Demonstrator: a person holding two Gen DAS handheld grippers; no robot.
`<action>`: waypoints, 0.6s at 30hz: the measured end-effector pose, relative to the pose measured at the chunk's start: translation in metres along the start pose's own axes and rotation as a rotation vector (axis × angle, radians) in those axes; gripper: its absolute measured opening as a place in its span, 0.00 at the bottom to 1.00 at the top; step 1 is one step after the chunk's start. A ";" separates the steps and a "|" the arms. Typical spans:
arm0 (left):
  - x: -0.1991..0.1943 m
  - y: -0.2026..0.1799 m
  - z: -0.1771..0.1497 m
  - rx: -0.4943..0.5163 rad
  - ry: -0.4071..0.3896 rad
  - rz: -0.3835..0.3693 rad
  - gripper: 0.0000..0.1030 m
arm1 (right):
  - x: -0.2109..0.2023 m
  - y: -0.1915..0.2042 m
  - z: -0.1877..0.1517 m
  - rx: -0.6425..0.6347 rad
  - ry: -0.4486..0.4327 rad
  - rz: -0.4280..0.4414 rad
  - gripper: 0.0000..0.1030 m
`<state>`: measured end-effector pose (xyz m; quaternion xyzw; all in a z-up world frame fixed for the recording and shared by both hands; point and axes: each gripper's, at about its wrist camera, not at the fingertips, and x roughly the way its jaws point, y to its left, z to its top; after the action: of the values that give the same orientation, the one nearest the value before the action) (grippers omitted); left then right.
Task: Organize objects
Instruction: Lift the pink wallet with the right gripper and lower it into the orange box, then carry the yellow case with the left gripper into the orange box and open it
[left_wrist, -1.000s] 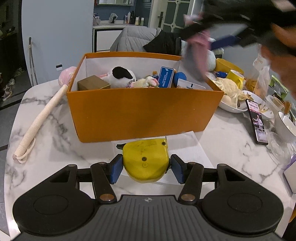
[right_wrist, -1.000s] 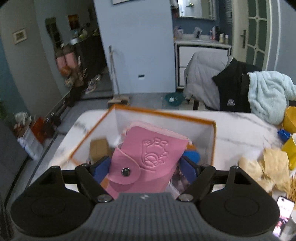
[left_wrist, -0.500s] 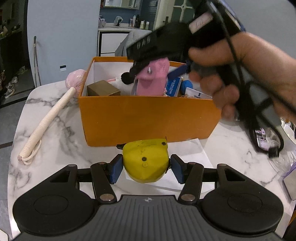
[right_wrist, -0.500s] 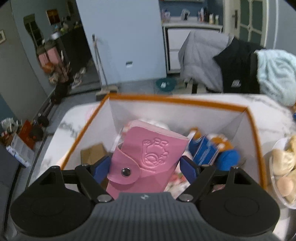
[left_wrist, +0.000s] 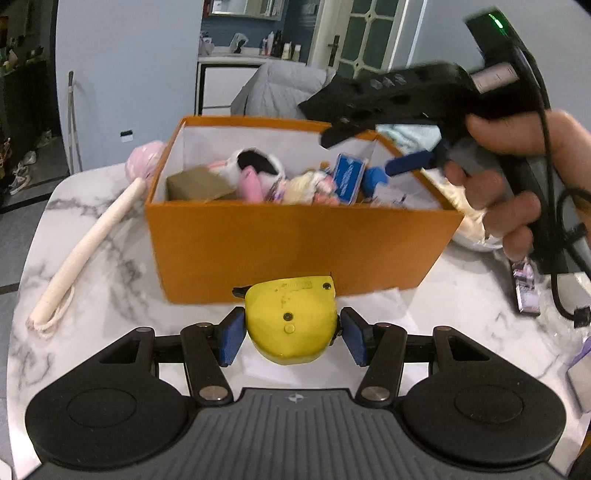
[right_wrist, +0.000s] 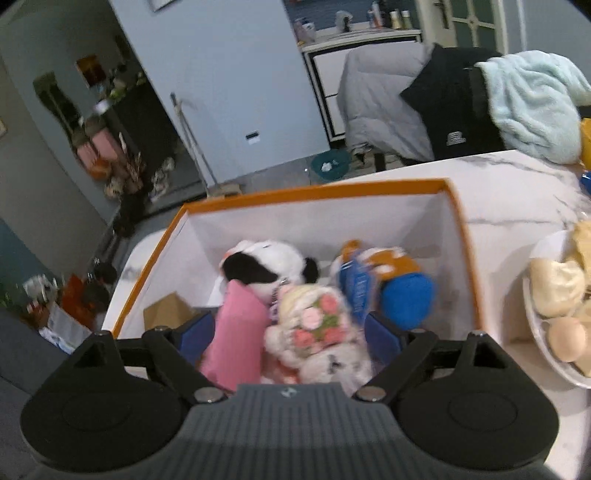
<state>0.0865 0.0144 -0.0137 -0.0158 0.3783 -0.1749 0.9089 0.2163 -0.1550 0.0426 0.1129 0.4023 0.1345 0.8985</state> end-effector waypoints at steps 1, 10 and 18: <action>-0.001 -0.002 0.003 0.003 -0.010 -0.003 0.63 | -0.005 -0.006 0.001 0.004 -0.009 0.001 0.86; -0.003 -0.020 0.041 0.029 -0.080 0.002 0.63 | -0.028 -0.050 -0.004 0.056 -0.014 -0.003 0.85; 0.028 -0.035 0.077 0.097 -0.054 0.106 0.63 | -0.047 -0.054 -0.012 -0.080 -0.023 -0.004 0.85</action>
<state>0.1481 -0.0354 0.0277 0.0435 0.3449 -0.1443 0.9265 0.1853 -0.2198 0.0502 0.0778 0.3865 0.1472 0.9071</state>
